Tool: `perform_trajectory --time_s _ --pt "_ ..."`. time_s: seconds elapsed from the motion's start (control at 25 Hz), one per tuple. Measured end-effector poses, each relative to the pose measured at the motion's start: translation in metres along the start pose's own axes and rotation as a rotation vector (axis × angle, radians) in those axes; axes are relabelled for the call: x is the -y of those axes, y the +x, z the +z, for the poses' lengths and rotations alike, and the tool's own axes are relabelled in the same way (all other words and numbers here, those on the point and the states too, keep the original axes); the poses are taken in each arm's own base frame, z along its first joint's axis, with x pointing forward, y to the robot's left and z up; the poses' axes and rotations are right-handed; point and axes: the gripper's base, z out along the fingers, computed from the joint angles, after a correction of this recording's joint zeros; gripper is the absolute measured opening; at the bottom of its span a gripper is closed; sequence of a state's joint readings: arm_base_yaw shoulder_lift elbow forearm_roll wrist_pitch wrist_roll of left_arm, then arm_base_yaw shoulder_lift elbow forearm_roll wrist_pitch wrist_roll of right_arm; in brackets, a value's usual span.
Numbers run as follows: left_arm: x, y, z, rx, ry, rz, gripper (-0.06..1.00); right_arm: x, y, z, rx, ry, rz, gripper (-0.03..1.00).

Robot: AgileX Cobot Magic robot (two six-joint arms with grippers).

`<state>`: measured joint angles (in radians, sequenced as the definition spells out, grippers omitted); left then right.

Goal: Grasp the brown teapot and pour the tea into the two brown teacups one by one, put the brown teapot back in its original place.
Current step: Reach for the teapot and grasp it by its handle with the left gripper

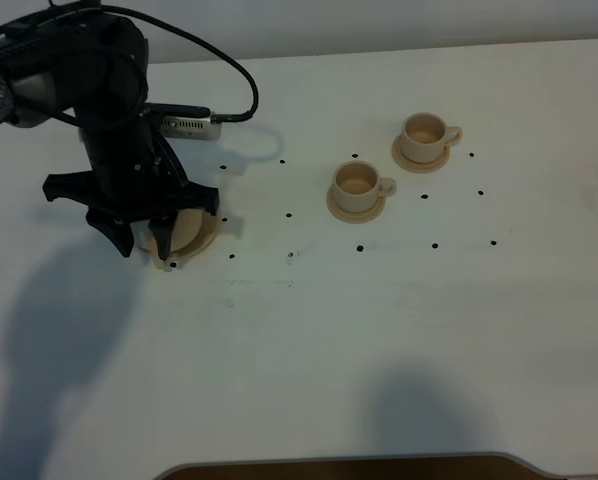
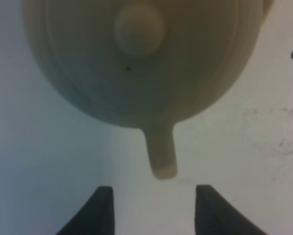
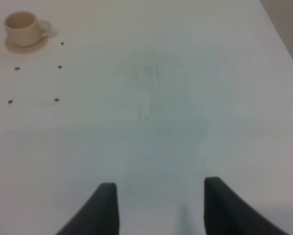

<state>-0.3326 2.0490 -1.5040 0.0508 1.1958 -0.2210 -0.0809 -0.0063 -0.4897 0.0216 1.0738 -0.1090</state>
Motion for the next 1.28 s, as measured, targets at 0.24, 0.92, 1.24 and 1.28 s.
perform_trajectory --time_s 0.24,0.92,1.24,1.28 --pt "0.001 -0.004 0.007 -0.001 -0.001 -0.025 0.40 0.000 0.000 0.000 0.000 0.000 0.000 0.40" --pt "-0.003 -0.013 0.007 0.081 0.038 -0.079 0.40 0.000 0.000 0.000 0.000 0.000 0.000 0.40" --pt "-0.003 -0.013 0.007 0.082 0.040 -0.080 0.40 0.000 0.000 0.000 0.000 0.000 0.000 0.40" --pt "-0.003 -0.013 0.007 0.082 0.040 -0.080 0.40 0.000 0.000 0.000 0.000 0.000 0.000 0.40"
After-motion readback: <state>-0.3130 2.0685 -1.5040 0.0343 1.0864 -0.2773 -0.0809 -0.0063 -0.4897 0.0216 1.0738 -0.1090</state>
